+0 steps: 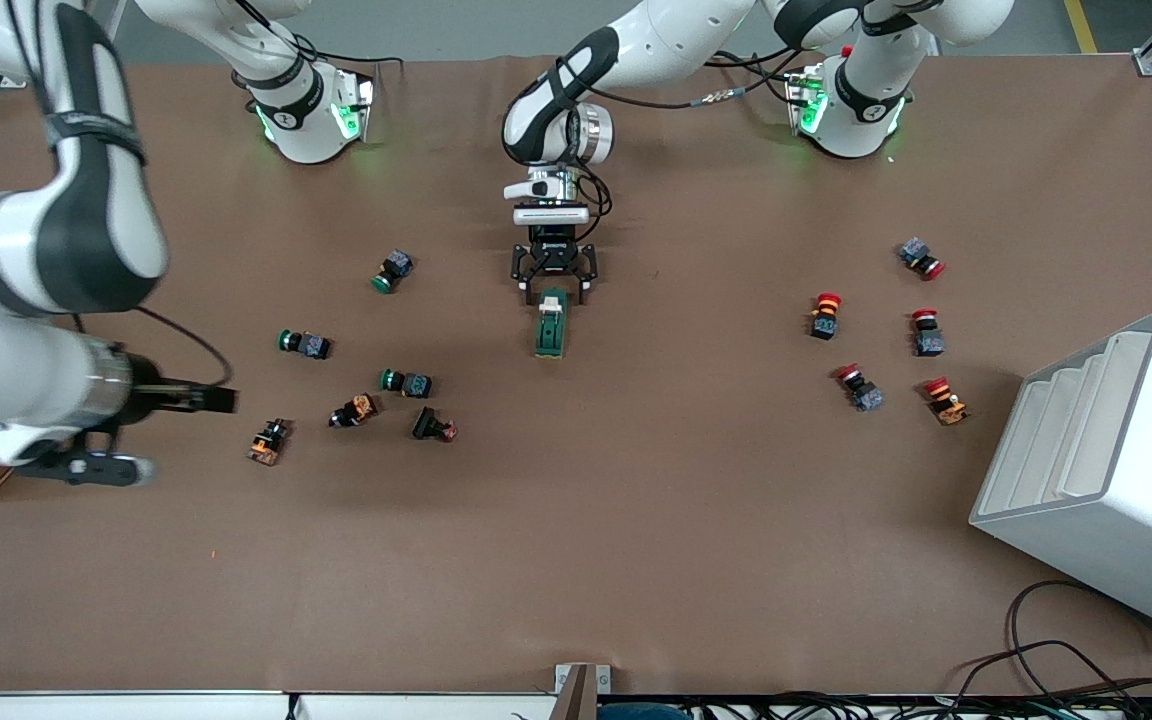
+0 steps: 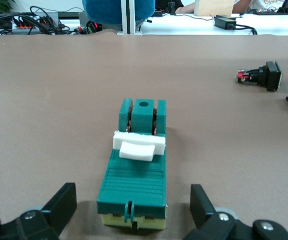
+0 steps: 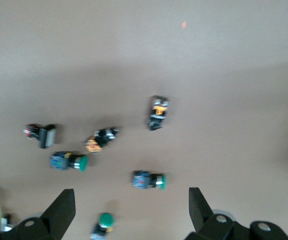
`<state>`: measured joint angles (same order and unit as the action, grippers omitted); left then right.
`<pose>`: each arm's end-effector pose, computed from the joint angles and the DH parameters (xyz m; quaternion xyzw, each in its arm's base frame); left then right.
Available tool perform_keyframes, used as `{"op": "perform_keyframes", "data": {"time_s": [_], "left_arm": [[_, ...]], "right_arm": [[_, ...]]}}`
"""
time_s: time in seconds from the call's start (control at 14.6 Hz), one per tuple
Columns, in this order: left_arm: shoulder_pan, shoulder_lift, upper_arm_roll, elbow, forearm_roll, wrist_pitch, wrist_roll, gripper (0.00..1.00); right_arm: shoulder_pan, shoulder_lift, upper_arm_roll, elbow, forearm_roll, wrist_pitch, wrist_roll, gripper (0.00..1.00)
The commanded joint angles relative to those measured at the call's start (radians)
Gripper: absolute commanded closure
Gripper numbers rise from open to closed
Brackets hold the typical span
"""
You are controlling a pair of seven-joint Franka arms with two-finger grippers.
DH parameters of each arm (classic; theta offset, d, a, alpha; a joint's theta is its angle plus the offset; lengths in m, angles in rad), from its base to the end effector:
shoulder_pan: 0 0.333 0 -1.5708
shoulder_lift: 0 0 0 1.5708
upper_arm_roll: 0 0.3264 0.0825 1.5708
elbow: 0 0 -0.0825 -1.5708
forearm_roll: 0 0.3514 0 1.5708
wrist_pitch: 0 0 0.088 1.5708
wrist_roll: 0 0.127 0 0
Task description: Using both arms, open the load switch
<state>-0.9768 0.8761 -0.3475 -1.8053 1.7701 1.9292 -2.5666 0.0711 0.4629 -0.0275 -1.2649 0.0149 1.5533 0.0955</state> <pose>0.2433 -0.5627 0.0980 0.8528 0.0025 0.5222 0.0077 0.6433 0.0336 0.4745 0.9959 -0.0255 -0.0869 0.0049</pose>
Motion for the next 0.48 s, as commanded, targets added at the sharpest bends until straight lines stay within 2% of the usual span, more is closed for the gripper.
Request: {"op": "perform_keyframes", "data": {"time_s": [0.0,0.21,0.41], "left_arm": [[-0.007,0.026,0.004,0.014,0.020,0.001,-0.052,0.00],[-0.008,0.026,0.002,0.014,0.020,0.001,-0.053,0.00],[-0.008,0.026,0.002,0.014,0.020,0.001,-0.052,0.00]], "right_arm": [[-0.085,-0.065,0.021,-0.045,-0.033,0.007,-0.156,0.00],[-0.140,-0.095,0.021,-0.041,-0.038,-0.031,-0.180,0.00],[-0.139,-0.119,0.021,-0.039,-0.071,-0.061,-0.175,0.00]]}}
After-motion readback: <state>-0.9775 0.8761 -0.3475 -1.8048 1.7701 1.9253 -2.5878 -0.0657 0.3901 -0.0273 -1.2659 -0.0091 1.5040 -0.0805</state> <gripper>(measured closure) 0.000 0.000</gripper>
